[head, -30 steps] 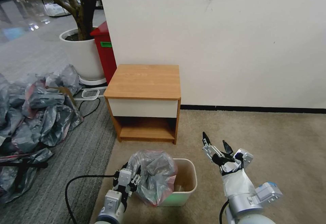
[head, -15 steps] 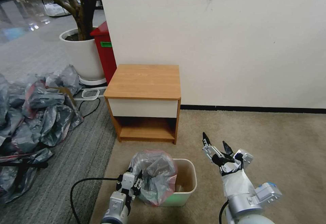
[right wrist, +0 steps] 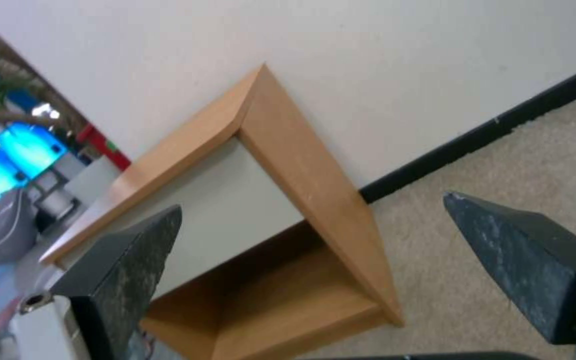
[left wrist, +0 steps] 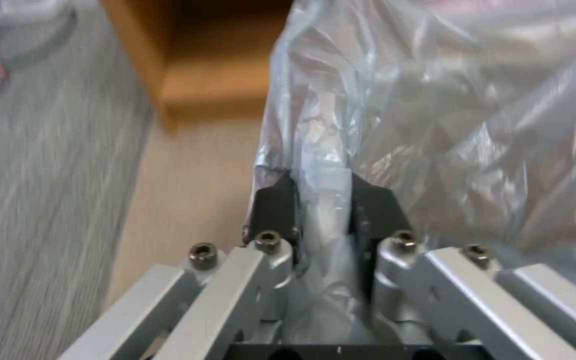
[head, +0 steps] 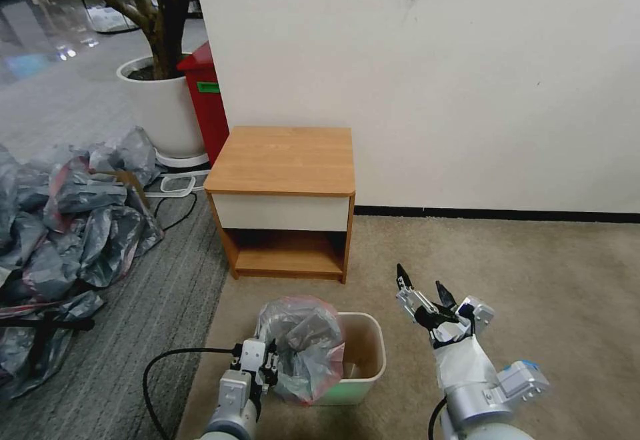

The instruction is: Pick up the garbage bag from the table and place it over the trash can.

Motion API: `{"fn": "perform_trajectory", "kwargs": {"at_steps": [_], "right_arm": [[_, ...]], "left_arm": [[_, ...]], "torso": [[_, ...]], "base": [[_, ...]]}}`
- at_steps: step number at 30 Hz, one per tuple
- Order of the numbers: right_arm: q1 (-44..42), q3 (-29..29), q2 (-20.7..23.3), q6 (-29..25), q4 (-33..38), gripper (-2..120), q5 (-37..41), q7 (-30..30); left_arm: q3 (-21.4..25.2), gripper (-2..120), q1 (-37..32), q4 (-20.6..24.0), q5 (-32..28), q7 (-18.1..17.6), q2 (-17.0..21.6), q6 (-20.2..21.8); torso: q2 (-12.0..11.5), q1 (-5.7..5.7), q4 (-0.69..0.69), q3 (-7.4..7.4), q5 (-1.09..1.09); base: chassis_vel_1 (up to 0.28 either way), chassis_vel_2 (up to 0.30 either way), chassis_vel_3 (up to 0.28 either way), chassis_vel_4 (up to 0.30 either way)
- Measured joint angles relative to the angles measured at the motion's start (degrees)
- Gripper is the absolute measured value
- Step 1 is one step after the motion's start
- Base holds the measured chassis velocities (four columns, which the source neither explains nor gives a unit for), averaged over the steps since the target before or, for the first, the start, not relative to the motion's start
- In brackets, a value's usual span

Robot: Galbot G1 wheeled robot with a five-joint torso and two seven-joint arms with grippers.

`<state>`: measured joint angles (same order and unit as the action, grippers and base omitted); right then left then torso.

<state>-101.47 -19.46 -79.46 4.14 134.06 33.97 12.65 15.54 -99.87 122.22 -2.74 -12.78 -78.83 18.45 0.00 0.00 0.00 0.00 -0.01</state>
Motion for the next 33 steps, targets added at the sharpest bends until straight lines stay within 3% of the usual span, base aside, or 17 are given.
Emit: {"fn": "perform_trajectory", "kwargs": {"at_steps": [3, 9, 19, 33], "right_arm": [[-0.5, 0.2, 0.5, 4.0, -1.1, 100, -2.3, -4.8], [-2.9, 3.8, 1.5, 5.1, -4.6, 100, -4.1, -9.3], [-3.3, 8.8, 0.8, -0.7, -6.2, 100, -4.6, -9.9], [1.0, 11.5, -0.9, -0.8, -6.5, 98, -4.4, -5.5]], "left_arm": [[-0.5, 10, 0.7, -1.3, 1.3, 0.0, 0.2, -9.6], [-1.0, 10, 1.3, -2.0, 1.5, 0.0, 0.4, -17.9], [-0.7, 10, 1.2, -0.2, 1.5, 2.9, 0.7, -22.0], [-1.0, 10, 0.9, 0.6, 2.0, 6.0, 0.6, -23.8]], "torso": [[0.0, 0.00, 0.00, 0.00, 0.00], [0.0, 0.00, 0.00, 0.00, 0.01], [0.0, 0.00, 0.00, 0.00, 0.00], [0.0, 0.00, 0.00, 0.00, 0.00]], "base": [[0.000, 0.000, 0.000, 0.000], [0.000, 0.000, 0.000, 0.000], [0.000, 0.000, 0.000, 0.000], [0.000, 0.000, 0.000, 0.000]]}}
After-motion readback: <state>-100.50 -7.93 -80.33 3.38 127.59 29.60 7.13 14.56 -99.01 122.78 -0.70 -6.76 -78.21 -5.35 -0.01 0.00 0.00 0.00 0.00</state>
